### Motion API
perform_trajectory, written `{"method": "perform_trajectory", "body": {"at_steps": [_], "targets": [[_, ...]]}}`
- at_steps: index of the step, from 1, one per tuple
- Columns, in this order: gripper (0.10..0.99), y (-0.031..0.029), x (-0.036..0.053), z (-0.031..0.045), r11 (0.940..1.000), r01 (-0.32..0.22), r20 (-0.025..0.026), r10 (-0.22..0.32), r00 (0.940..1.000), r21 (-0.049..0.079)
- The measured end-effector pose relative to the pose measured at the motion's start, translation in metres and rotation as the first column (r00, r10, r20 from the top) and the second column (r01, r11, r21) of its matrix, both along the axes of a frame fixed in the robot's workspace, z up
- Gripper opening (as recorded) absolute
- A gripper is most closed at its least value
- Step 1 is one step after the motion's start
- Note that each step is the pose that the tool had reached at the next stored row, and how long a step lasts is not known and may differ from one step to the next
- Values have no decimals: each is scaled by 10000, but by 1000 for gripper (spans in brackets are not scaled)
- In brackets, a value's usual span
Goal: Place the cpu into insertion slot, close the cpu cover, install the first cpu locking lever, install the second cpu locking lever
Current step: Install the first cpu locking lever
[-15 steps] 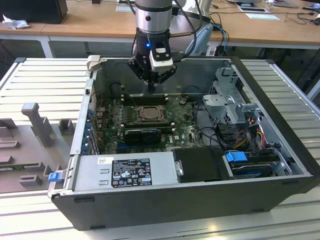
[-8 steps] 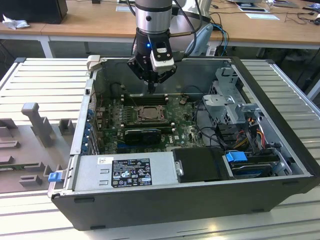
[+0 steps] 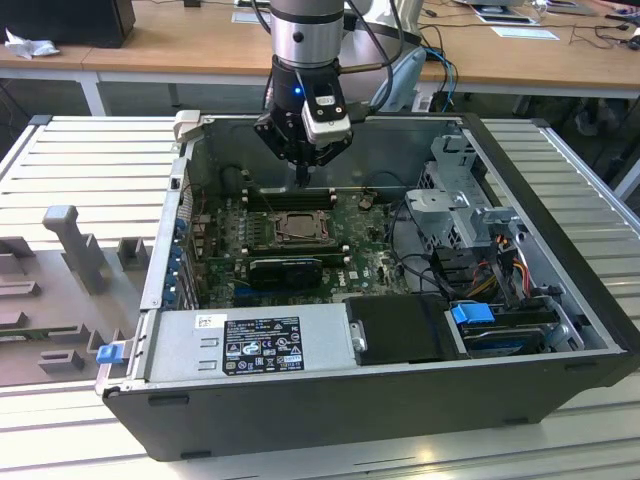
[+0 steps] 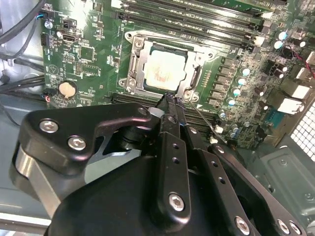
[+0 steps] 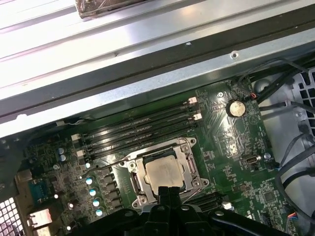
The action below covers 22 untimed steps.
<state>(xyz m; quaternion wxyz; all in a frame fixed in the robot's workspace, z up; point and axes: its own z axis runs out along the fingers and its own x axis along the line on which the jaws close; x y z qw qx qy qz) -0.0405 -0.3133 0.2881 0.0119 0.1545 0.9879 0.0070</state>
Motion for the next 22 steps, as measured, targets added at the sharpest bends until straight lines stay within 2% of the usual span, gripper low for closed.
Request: {"method": "perform_trajectory", "body": {"at_steps": [3,7,8,12,13,14,15,16,19,22], "targets": [[106,-1,-15,-5,9984,-560,-2,560,9984,19],[106,-1,-15,-16,9888,-1492,-1,1492,9888,19],[106,-1,-15,-23,9809,-1944,-1,1944,9809,20],[106,-1,-15,-38,9619,-2732,-1,2732,9619,20],[106,-1,-15,-51,9481,-3181,-1,3181,9481,20],[106,-1,-17,-63,9379,-3469,-3,3469,9379,19],[106,-2,-53,-72,9357,-3527,-5,3527,9357,20],[106,-2,-131,-78,9356,-3531,-5,3531,9356,22],[106,-1,-269,-90,9355,-3532,-3,3532,9355,24],[106,-1,-444,-112,9353,-3538,-3,3538,9353,24]]}}
